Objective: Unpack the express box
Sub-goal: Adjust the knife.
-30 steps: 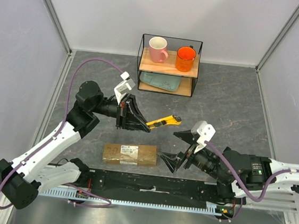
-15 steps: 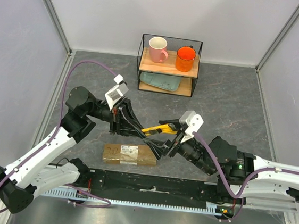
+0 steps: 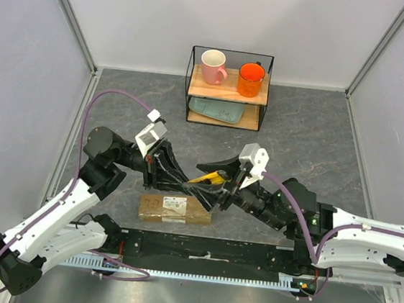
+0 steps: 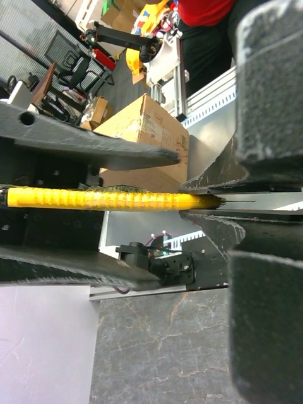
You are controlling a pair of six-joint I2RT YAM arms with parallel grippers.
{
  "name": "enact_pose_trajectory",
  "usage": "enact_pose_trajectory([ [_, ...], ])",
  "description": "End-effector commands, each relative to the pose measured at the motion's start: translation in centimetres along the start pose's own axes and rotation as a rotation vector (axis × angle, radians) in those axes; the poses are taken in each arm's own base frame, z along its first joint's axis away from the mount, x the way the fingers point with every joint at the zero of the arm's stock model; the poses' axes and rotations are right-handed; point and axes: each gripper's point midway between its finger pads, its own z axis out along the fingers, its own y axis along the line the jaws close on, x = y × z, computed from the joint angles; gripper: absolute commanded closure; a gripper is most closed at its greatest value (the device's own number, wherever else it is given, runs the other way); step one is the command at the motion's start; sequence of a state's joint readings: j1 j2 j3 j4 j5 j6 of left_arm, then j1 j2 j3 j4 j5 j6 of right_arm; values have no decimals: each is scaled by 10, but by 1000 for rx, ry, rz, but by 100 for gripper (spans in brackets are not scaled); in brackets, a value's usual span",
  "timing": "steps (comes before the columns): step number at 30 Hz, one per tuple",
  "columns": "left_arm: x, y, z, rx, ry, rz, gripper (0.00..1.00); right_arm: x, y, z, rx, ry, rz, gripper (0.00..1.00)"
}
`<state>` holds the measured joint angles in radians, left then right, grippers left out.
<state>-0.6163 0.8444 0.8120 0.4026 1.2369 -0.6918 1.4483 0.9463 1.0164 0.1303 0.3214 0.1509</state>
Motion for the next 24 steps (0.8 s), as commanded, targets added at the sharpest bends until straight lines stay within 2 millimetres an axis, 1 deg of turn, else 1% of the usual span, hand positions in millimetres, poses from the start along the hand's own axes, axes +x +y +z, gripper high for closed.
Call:
enact_pose_trajectory([
  [1,-15,-9,0,-1,-38,45,98,-3,9,10,-31,-30,55,29],
  [2,-17,-10,-1,-8,-46,51,98,1,9,10,-33,-38,70,26],
  [6,-20,-7,-3,-29,-62,50,98,1,4,4,-25,-87,98,25],
  [9,-20,-7,-3,-31,-63,44,98,-2,5,3,-30,-101,93,30],
  [10,-20,-6,-3,-31,-63,44,98,-4,5,3,-34,-105,91,33],
  [11,-20,-6,-3,-31,-63,44,98,-7,6,4,-38,-110,89,38],
  [12,-20,-7,-2,-27,-60,44,98,-7,6,4,-38,-113,84,40],
  [13,-19,-6,-3,-27,-57,44,98,-7,6,4,-38,-119,86,40],
  [14,-18,-5,-3,-29,-55,38,98,-13,6,4,-40,-142,92,40],
  [17,-16,-4,-3,-32,-52,38,98,-18,3,2,-32,-173,91,36],
  [19,-16,-3,-3,-32,-52,38,98,-23,3,0,-31,-191,87,36],
  [22,-16,-3,-3,-34,-52,38,98,-28,4,0,-39,-206,85,38],
  [24,-16,-2,-3,-35,-53,39,98,-23,8,4,-55,-186,79,46],
])
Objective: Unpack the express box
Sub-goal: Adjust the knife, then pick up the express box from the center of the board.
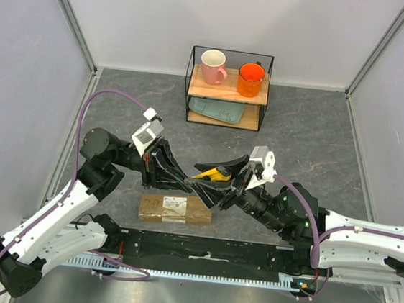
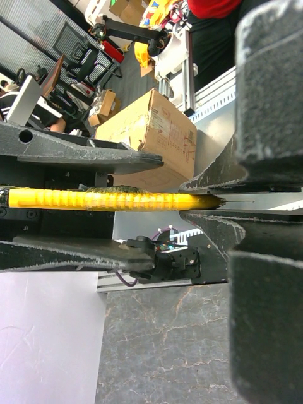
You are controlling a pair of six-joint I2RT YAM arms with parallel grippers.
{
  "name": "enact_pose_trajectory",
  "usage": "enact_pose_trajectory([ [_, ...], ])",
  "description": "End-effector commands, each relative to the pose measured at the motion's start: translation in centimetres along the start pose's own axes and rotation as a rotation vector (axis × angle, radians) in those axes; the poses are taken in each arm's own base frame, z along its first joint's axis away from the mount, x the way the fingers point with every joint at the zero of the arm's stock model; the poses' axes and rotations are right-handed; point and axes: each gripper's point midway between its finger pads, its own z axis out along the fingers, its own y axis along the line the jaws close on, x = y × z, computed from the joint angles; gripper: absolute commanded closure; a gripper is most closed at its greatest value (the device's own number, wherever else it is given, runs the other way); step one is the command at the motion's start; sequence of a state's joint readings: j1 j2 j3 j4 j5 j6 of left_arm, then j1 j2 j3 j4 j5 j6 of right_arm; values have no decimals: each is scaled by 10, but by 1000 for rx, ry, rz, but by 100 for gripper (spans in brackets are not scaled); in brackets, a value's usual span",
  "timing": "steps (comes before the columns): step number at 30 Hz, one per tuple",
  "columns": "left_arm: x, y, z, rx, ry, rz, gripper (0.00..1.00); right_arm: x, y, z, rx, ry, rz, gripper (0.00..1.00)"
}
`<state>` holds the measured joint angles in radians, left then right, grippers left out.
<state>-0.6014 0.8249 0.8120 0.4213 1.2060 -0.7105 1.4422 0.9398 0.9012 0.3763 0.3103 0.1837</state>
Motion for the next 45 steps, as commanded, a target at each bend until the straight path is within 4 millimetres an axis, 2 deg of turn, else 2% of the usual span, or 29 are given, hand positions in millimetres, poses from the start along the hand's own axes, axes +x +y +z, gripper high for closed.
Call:
enact_pose_trajectory([
  [1,-7,-3,0,-4,-18,21,98,-15,6,5,-29,-45,2,50],
  [2,-7,-3,-1,-4,-19,23,98,-10,7,8,-31,-29,3,58],
  [4,-6,-3,-1,-1,-15,22,98,-8,7,9,-34,-25,6,68],
  [7,-3,-5,-2,6,-7,23,98,-5,8,10,-45,-14,11,71],
  [11,0,-6,-2,14,5,24,98,-3,10,14,-52,5,12,68],
  [17,6,-11,-4,38,27,37,98,-13,9,13,-51,-2,3,69],
  [18,7,-12,-5,40,29,38,98,-18,9,13,-52,-7,1,72],
  [19,8,-12,-5,40,31,37,98,-15,9,14,-53,7,-6,81],
  [21,10,-15,-6,56,43,46,98,-17,10,14,-60,14,-7,89],
  [22,11,-16,-6,59,45,49,98,-12,10,15,-61,31,-11,95],
  [29,17,-16,-7,68,65,55,97,-3,17,18,-105,60,-11,100],
  [30,20,-13,-8,52,76,23,86,-5,15,18,-100,57,-15,100],
  [31,20,-11,-9,40,86,17,71,-11,10,15,-75,45,-20,100],
  [32,24,-2,-10,24,102,73,22,-14,6,11,-56,41,-25,100],
  [33,34,0,-13,-9,138,6,1,-12,0,7,-32,58,-47,100],
  [34,41,6,-16,-41,160,-1,1,-24,-10,-1,19,37,-53,100],
  [35,46,25,-19,-115,181,112,1,-27,-15,-7,40,40,-62,100],
  [36,49,36,-23,-166,211,152,1,-27,-20,-12,60,49,-74,100],
  [37,74,44,-33,-220,287,93,1,-28,-24,-23,74,69,-82,100],
  [38,82,68,-44,-308,351,213,1,-29,-31,-29,107,74,-87,100],
  [39,97,79,-53,-343,406,226,1,-23,-36,-34,122,94,-95,100],
  [40,111,89,-61,-374,465,234,1,-27,-39,-43,131,89,-86,100],
  [41,119,107,-74,-455,526,276,1,-23,-46,-50,162,109,-92,100],
  [42,133,115,-81,-473,563,268,1,-14,-51,-56,177,136,-99,100],
  [43,143,120,-86,-474,604,273,1,-20,-54,-64,187,119,-84,100],
  [45,160,126,-92,-480,652,261,1,-15,-61,-73,214,125,-80,100],
])
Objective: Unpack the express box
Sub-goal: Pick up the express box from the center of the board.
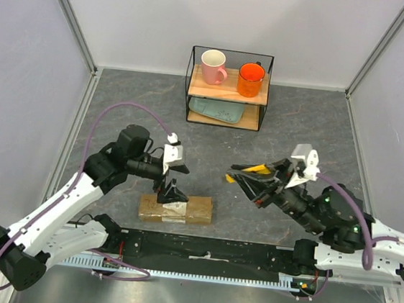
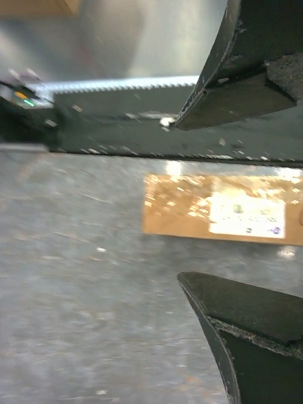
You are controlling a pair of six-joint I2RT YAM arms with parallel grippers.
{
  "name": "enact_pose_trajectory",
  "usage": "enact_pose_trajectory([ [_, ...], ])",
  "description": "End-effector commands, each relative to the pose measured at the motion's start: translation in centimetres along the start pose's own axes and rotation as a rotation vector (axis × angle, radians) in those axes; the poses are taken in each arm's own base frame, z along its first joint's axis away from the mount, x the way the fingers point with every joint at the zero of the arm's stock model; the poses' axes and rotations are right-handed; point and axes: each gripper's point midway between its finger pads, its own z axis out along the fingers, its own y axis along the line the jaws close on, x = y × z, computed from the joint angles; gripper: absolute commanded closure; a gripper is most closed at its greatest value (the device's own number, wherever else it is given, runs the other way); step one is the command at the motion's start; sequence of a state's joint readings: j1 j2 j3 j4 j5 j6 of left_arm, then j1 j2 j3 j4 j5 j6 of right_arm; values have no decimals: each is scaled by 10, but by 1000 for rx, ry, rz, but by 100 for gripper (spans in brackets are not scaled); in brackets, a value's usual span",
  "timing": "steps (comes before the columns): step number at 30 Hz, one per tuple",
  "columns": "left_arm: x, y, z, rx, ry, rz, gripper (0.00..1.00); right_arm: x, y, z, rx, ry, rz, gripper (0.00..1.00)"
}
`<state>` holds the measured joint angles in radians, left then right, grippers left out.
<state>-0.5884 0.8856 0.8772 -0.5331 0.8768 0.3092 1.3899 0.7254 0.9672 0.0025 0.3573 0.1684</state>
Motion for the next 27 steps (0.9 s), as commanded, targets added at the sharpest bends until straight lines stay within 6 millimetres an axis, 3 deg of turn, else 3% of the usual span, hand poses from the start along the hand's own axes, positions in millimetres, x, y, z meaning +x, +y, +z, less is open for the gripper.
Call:
enact_pose_trajectory([
  [1,73,26,-3,-76,254,137,1,18,-28,-23,106,49,-12,100],
  [6,102,32,2,-67,322,183,1,25,-34,-31,120,58,-2,100],
  [11,106,40,7,-73,335,213,1,32,-35,-30,121,72,-7,100],
  [18,132,39,15,-60,382,202,1,36,-38,-33,133,70,-7,100],
  [27,146,28,20,-11,394,174,1,38,-43,-35,152,68,-5,100],
])
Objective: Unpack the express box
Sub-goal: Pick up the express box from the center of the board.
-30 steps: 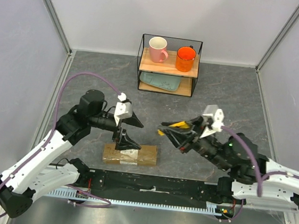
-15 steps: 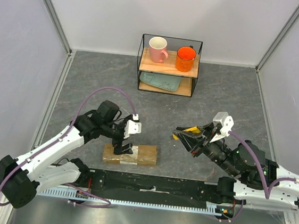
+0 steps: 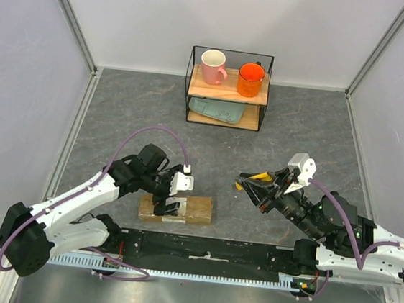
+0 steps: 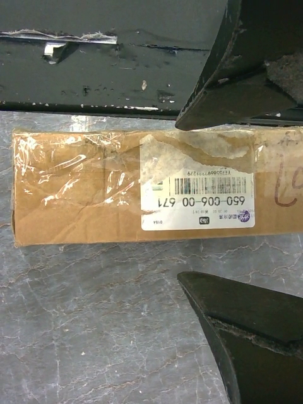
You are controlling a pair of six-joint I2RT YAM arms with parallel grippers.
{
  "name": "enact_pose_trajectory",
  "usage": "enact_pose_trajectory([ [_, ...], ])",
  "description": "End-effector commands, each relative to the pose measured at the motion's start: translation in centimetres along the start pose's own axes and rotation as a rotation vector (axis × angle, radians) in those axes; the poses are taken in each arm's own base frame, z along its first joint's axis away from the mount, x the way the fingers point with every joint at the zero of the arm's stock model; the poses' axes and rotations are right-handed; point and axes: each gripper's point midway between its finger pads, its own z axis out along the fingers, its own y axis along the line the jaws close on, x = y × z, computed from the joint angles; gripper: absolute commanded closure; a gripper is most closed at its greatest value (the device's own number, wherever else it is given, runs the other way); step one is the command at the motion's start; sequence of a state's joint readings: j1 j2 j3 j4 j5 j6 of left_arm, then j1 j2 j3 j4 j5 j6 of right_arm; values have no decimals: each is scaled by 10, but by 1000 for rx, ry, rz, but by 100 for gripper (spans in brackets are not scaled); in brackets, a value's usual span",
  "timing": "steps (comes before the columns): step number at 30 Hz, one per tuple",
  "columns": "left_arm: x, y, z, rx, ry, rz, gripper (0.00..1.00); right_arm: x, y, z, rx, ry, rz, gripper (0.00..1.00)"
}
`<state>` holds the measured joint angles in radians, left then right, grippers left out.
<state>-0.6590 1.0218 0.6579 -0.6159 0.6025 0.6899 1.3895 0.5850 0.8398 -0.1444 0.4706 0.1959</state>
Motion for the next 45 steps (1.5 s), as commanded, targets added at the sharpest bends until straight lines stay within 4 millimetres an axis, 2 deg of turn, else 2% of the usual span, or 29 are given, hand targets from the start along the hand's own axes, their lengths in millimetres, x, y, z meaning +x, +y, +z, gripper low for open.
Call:
enact_pose_trajectory([
  [1,-3,4,6,-9,-23,52,1,-5,-3,0,18,-29,24,100],
  [19,17,-12,17,34,12,39,1,1,-4,1,25,-16,21,100],
  [30,37,-11,29,10,55,55,1,9,-7,2,39,-10,32,100],
  [38,37,-12,39,45,85,112,1,14,-11,-4,43,-24,66,100],
  [44,37,-11,47,90,173,164,1,13,-13,-7,41,-35,71,100],
  [45,32,-8,47,91,177,182,1,14,-12,-7,38,-34,70,100],
])
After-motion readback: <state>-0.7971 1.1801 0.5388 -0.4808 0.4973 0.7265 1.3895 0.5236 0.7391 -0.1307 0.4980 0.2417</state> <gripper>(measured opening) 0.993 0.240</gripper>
